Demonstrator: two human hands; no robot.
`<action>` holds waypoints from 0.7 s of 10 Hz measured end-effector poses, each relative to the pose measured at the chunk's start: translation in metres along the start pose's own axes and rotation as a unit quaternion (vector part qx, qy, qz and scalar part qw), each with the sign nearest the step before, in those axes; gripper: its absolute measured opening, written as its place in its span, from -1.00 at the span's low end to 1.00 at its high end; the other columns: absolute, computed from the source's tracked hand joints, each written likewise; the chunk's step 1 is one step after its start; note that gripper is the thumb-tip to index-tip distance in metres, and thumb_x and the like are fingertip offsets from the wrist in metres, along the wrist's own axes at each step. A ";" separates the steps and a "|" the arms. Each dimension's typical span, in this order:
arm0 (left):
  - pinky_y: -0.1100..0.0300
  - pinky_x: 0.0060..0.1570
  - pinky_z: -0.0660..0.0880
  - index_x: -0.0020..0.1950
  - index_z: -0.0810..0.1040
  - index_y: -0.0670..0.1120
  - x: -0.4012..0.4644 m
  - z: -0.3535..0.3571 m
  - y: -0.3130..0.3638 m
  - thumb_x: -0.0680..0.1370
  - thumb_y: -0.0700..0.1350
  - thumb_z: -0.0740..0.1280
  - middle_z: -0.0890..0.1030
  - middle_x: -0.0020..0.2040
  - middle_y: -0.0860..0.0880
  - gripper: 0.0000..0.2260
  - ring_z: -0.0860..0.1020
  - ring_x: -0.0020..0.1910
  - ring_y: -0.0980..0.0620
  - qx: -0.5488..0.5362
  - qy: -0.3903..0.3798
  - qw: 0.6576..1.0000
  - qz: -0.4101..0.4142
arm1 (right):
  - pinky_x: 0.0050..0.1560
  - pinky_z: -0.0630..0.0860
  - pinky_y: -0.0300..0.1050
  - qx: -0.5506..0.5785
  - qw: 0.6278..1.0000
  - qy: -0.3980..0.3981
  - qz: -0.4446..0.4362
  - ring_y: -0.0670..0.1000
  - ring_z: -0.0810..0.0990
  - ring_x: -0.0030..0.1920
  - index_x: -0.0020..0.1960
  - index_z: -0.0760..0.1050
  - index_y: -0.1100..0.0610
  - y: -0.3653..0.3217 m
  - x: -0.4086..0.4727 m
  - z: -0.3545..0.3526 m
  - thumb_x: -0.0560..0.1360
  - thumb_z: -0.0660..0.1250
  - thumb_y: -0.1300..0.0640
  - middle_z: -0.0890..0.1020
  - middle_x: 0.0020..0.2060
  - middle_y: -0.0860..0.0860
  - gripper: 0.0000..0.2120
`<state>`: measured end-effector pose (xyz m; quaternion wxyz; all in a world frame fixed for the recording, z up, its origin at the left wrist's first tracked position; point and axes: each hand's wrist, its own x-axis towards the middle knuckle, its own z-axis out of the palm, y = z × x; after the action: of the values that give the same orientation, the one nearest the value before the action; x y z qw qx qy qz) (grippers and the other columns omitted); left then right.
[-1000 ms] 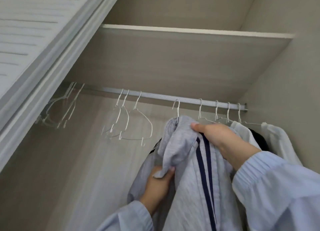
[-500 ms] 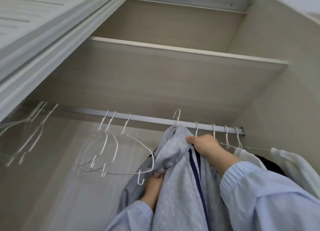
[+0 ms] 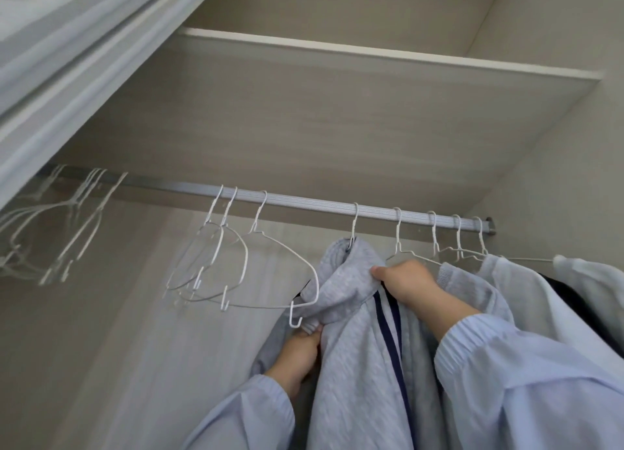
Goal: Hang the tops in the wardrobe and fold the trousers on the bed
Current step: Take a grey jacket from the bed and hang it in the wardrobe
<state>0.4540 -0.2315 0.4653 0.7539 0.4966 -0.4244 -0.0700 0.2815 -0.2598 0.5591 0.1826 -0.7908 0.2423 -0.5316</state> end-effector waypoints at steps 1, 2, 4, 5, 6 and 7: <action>-0.01 0.16 0.50 0.05 0.60 -0.09 0.004 0.001 -0.005 0.46 0.16 0.28 0.64 0.03 -0.17 -0.63 0.58 0.07 -0.14 -0.006 0.016 1.000 -0.008 | -0.37 0.28 -0.20 -0.051 0.998 0.008 -0.020 0.02 0.43 -0.28 -0.13 0.45 0.22 -0.002 -0.009 -0.003 0.52 0.21 0.02 0.49 -0.24 0.06 -0.76; 0.07 0.06 0.47 -0.01 0.56 -0.11 -0.005 0.003 0.003 0.55 0.03 0.25 0.56 0.00 -0.16 -0.77 0.52 -0.02 -0.06 0.014 0.051 0.999 -0.010 | -0.22 0.34 -0.19 -0.095 0.994 0.018 -0.047 0.08 0.44 -0.21 -0.26 0.37 0.18 0.003 -0.027 -0.003 0.50 0.20 0.08 0.44 -0.29 0.03 -0.78; 0.14 0.07 0.45 0.28 0.46 -0.23 -0.076 0.018 0.025 0.63 0.06 0.11 0.53 0.22 -0.18 -0.58 0.52 0.21 -0.13 0.117 0.102 0.987 -0.048 | -0.19 0.35 -0.13 -0.073 0.992 0.066 -0.073 0.15 0.51 -0.04 0.14 0.34 0.21 0.019 -0.075 -0.013 0.49 0.24 0.13 0.53 0.05 0.15 -0.74; 0.20 0.00 0.38 0.17 0.50 -0.17 -0.100 0.026 0.013 0.63 0.02 0.11 0.55 0.17 -0.17 -0.68 0.50 0.18 -0.14 0.264 0.128 0.956 -0.012 | 0.03 0.41 -0.10 -0.081 0.992 0.041 -0.089 0.16 0.47 0.17 0.39 0.10 0.21 0.038 -0.111 -0.010 0.46 0.28 0.21 0.37 0.24 0.18 -0.42; 0.21 -0.09 0.33 -0.07 0.50 -0.05 -0.161 0.027 0.006 0.58 -0.04 0.20 0.56 0.01 -0.10 -0.86 0.51 0.02 -0.08 0.364 0.159 0.916 0.049 | 0.23 0.34 -0.10 -0.107 0.988 0.030 -0.111 0.15 0.31 0.29 0.51 -0.17 0.15 0.051 -0.153 -0.005 0.46 0.32 0.18 0.17 0.36 0.16 -0.17; 0.15 0.05 0.39 0.22 0.48 -0.05 -0.221 0.023 0.003 0.55 0.01 0.22 0.50 0.20 -0.06 -0.72 0.52 0.11 -0.04 0.455 0.187 0.868 0.071 | 0.12 0.43 -0.05 -0.060 0.992 -0.017 -0.111 0.15 0.40 0.25 0.52 -0.25 0.08 0.067 -0.195 -0.008 0.50 0.28 0.15 0.27 0.34 0.14 -0.17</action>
<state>0.2972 -0.1296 0.3454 0.5125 0.7570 -0.2942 0.2789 0.2000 -0.2023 0.3789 0.0787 -0.8311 0.1810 -0.5200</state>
